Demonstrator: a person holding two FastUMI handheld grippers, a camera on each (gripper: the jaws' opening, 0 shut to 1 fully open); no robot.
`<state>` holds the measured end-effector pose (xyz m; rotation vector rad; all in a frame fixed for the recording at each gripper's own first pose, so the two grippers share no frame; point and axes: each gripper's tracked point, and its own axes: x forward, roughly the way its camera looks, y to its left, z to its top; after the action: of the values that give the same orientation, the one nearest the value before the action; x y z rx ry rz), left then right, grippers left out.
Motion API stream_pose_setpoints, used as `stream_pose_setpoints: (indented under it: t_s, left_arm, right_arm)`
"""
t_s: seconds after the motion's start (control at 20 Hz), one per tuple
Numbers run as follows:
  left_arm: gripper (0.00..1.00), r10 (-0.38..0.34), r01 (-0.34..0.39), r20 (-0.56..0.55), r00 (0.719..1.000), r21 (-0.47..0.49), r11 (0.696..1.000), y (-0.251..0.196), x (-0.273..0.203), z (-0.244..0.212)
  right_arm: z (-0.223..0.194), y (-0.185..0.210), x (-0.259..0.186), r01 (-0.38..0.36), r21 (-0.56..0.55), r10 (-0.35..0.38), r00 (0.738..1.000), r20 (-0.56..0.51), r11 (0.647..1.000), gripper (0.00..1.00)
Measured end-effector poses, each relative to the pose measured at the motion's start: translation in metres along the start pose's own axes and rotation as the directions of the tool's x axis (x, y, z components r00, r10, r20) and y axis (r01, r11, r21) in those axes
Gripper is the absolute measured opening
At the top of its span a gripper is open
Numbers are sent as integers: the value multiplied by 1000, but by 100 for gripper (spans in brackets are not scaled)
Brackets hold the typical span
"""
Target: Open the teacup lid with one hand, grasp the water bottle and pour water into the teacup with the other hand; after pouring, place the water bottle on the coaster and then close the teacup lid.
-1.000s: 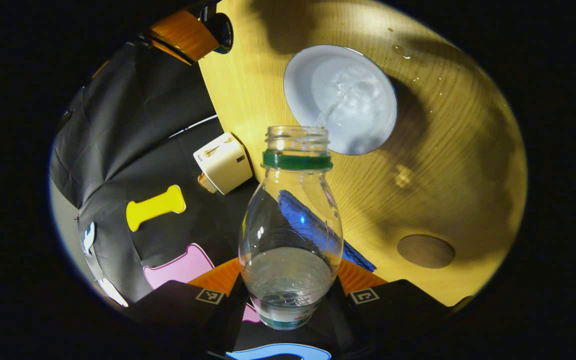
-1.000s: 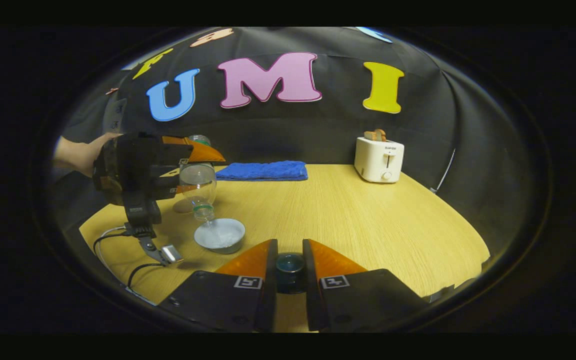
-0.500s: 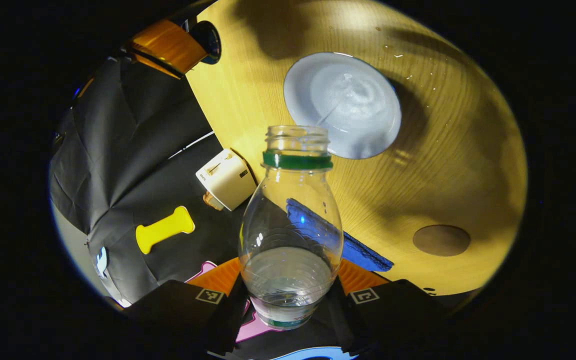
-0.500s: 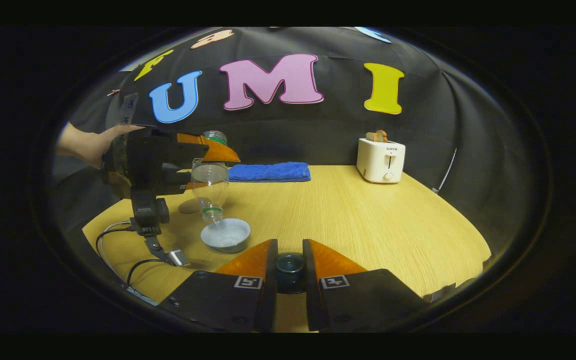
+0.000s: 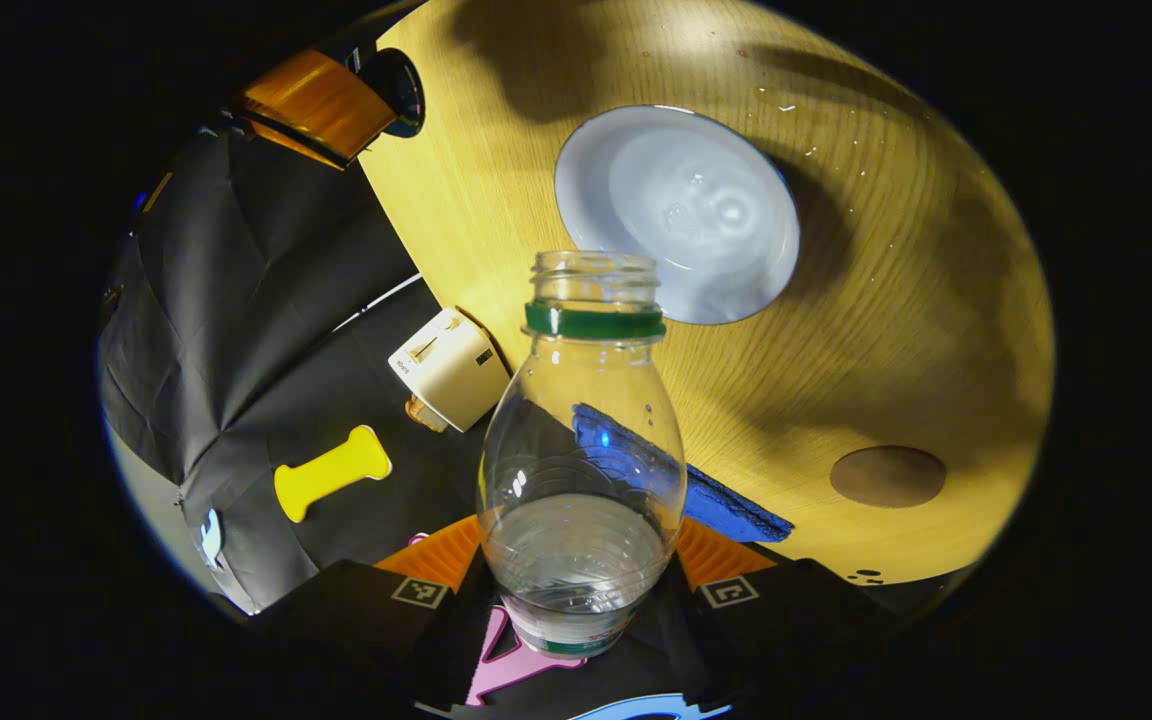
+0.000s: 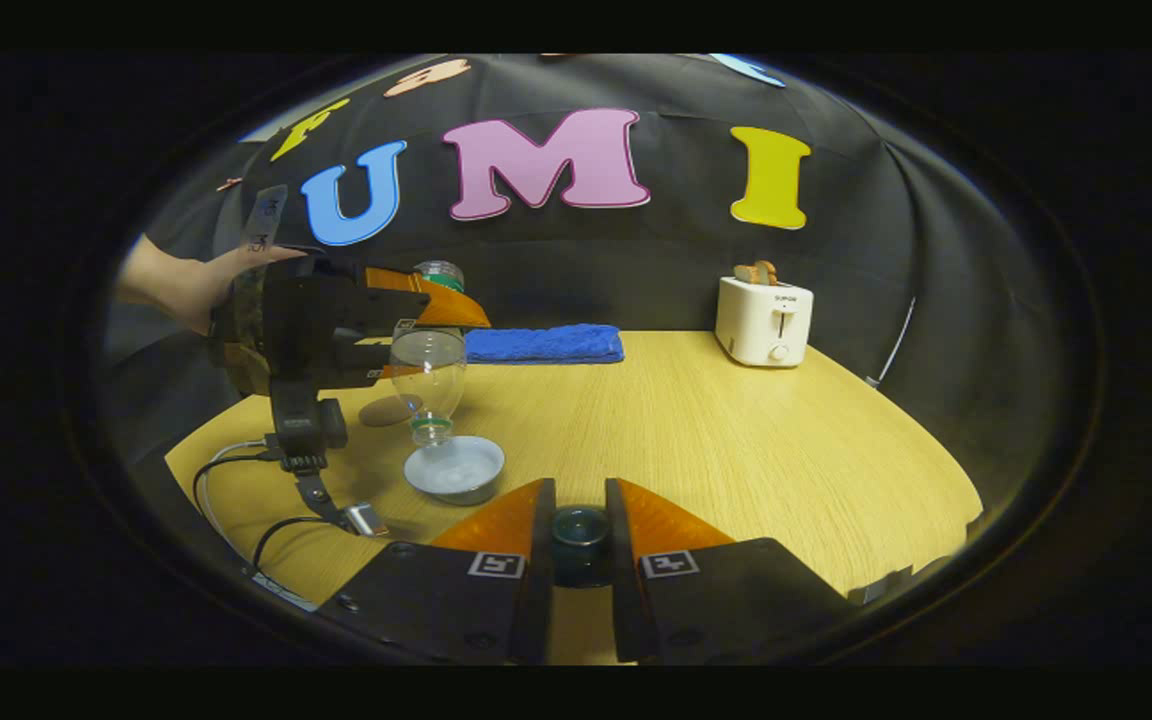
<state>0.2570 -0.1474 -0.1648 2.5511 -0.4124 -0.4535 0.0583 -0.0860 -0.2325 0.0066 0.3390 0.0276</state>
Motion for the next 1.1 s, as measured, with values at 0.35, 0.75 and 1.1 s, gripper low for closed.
stream_pose_setpoints:
  t_s: [0.35, 0.75, 1.1]
  left_arm:
    - [76, -78, 71, -14, 997, -290, 954, -27, -10, -18]
    - [75, -147, 39, 1, 989, -966, 254, -46, -58, -52]
    - [76, -5, -79, -89, 996, -859, -506, -60, -32, -75]
  right_arm:
    - [9, -5, 3, 24, -5, -24, 1000, 19, 1000, 28]
    - [30, -8, 13, 32, -26, -31, 999, 44, 999, 28]
    - [50, 3, 26, 26, -21, -25, 997, 68, 999, 22]
